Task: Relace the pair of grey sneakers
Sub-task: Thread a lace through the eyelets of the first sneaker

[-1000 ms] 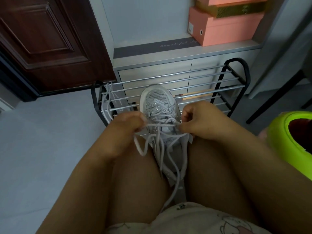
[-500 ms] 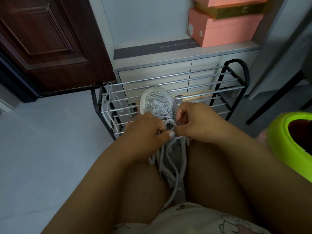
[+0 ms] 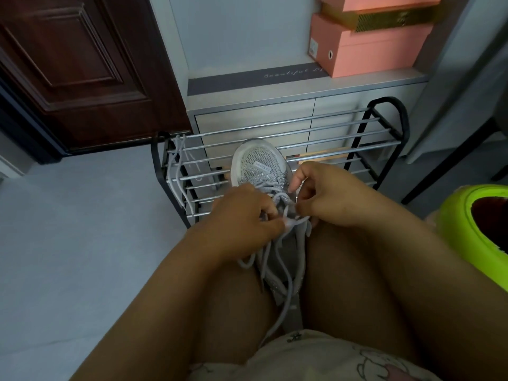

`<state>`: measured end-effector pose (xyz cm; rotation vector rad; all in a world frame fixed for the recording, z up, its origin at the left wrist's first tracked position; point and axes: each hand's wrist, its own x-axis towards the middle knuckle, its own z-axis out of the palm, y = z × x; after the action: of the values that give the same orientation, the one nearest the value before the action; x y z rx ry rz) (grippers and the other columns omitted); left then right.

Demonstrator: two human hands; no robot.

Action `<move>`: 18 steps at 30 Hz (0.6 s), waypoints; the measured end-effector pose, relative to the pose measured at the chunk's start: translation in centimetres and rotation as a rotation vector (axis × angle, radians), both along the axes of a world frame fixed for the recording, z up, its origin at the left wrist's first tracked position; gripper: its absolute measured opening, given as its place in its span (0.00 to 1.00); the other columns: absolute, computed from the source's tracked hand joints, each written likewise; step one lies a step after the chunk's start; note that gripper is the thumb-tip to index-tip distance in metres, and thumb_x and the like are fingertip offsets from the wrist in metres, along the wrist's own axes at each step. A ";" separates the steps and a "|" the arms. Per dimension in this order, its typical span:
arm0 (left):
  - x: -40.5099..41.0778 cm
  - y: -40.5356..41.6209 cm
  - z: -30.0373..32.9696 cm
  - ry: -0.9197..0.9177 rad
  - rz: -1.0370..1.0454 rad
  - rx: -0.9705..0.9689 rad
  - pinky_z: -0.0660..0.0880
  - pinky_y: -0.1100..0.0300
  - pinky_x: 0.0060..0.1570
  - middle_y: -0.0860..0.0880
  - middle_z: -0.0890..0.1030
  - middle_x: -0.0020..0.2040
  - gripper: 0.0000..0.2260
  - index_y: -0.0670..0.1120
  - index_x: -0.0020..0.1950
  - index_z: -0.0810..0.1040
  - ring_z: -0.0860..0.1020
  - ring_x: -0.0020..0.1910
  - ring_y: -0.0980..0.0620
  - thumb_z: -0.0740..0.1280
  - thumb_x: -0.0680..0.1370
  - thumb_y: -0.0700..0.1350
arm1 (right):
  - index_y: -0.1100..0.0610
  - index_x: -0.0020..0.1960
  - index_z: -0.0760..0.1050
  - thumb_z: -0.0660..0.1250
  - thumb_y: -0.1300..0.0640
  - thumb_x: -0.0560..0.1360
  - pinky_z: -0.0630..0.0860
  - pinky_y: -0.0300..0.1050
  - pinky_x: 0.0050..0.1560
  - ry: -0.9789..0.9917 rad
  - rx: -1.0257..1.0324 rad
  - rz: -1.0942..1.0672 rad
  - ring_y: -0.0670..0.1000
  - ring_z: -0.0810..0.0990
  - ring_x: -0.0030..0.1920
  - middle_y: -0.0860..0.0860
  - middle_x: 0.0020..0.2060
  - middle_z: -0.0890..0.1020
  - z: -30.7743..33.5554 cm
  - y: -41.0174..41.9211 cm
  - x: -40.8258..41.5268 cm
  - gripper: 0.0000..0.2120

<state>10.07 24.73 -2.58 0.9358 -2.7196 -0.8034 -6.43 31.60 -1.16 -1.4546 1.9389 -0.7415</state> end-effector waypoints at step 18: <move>1.1 0.0 0.3 0.535 0.252 0.742 0.67 0.64 0.32 0.46 0.72 0.29 0.11 0.40 0.34 0.76 0.70 0.28 0.54 0.62 0.76 0.32 | 0.49 0.39 0.72 0.68 0.69 0.68 0.75 0.39 0.37 0.067 -0.070 0.013 0.44 0.76 0.32 0.47 0.34 0.81 -0.3 0.2 -0.7 0.16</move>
<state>11.13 24.77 -2.29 0.9577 -1.8052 -1.7497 -7.13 31.80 -1.41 -1.5507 1.9699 -0.7703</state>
